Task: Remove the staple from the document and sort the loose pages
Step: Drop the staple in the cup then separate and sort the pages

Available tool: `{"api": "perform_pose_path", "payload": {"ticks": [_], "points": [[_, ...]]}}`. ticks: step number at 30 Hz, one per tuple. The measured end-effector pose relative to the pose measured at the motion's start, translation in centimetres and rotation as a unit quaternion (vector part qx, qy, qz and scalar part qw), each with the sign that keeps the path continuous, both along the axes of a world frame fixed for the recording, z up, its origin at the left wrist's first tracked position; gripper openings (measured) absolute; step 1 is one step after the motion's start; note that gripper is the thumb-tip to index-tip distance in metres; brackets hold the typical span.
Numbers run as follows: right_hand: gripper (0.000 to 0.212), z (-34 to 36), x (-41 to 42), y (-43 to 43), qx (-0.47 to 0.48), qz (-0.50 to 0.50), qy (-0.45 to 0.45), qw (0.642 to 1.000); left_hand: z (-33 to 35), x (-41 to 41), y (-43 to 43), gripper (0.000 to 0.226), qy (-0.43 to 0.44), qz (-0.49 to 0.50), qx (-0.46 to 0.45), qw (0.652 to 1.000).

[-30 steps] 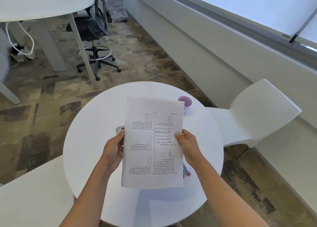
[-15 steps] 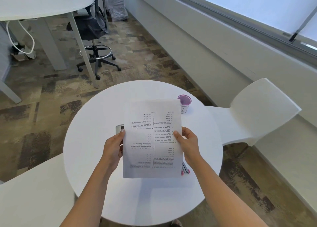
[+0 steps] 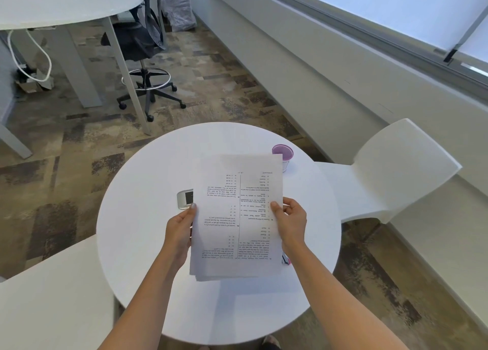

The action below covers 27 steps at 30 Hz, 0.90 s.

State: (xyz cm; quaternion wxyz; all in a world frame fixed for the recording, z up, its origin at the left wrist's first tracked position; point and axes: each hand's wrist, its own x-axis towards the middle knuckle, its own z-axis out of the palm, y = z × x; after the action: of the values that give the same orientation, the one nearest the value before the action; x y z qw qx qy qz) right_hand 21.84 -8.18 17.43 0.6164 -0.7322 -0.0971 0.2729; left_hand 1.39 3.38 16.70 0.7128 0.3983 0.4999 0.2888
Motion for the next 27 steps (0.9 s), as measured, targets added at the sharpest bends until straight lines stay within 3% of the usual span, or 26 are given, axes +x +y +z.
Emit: {"api": "perform_pose_path", "payload": {"ticks": [13,18,22,27], "points": [[0.022,-0.4,1.3,-0.7,-0.020,-0.034,-0.056,0.998,-0.1,-0.2,0.3,0.023,0.011,0.008,0.015,1.000],[0.006,-0.6,3.0,-1.5,-0.034,-0.041,-0.067,0.996,-0.4,-1.0,1.1,0.022,0.018,0.022,0.014,1.000],[0.011,-0.5,4.4,-2.1,-0.048,-0.042,-0.077,0.995,-0.6,-1.5,1.8,0.021,0.027,0.025,0.014,0.999],[0.014,0.1,5.9,-2.3,-0.093,0.015,-0.148,0.985,-0.7,-2.0,2.4,0.021,0.033,0.025,0.016,0.999]]}}
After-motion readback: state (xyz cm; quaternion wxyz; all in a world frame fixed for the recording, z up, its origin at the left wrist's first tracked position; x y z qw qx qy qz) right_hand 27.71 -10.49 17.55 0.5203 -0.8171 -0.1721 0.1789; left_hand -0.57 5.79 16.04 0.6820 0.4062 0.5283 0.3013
